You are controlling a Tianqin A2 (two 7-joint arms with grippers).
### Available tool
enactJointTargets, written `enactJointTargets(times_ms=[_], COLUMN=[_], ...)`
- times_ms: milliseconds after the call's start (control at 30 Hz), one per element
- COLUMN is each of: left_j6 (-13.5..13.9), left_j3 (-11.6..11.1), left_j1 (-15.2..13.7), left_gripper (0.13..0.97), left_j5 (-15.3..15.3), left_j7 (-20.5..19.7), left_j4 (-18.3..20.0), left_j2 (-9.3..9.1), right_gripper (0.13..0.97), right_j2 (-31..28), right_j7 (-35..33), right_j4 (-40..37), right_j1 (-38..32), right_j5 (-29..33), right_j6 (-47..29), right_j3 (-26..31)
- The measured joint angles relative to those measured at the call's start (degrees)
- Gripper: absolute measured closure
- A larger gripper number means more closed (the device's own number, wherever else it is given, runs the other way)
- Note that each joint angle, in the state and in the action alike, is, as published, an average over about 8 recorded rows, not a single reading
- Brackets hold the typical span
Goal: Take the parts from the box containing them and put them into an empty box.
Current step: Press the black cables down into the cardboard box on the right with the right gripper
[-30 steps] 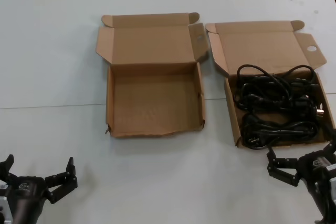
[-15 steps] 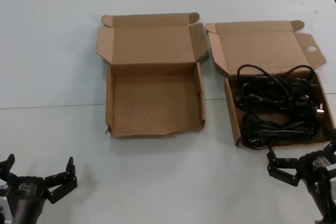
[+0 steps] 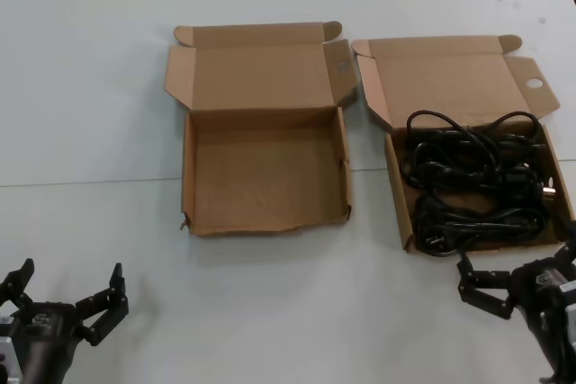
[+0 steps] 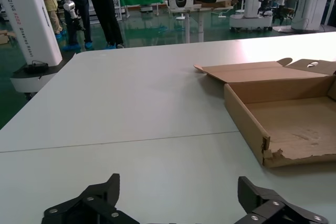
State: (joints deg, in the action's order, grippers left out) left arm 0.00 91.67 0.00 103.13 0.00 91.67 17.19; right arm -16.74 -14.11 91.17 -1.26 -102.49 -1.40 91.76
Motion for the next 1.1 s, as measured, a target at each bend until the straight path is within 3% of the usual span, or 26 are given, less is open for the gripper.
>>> enactJointTargets(times_ms=[200,333,533,800,1100], left_j6=[0.0,0.0,0.0,0.0,0.0], left_j3=[0.0,0.0,0.0,0.0,0.0], left_j1=[0.0,0.0,0.0,0.0,0.0], left_gripper=[0.301,0.393,0.51,0.694,0.842], left_j5=[0.0,0.0,0.0,0.0,0.0], left_j7=[0.0,0.0,0.0,0.0,0.0], left_j4=[0.0,0.0,0.0,0.0,0.0], left_j2=[0.0,0.0,0.0,0.0,0.0], right_gripper=[0.129,0.129,0.129,0.129,0.129], right_j2=[1.4,1.5,-2.7,-19.4,-36.4], right_j7=[0.0,0.0,0.0,0.0,0.0], right_j4=[0.0,0.1,0.8,3.7,5.7], right_j1=[-0.2,-0.4,-1.1,-6.6,-22.5], right_j5=[0.5,0.9,-0.9,-15.8,-29.9], right_j6=[-1.3,-1.7,1.1,12.1,17.6], right_j3=[-1.2,-1.4,2.5,18.4,40.9])
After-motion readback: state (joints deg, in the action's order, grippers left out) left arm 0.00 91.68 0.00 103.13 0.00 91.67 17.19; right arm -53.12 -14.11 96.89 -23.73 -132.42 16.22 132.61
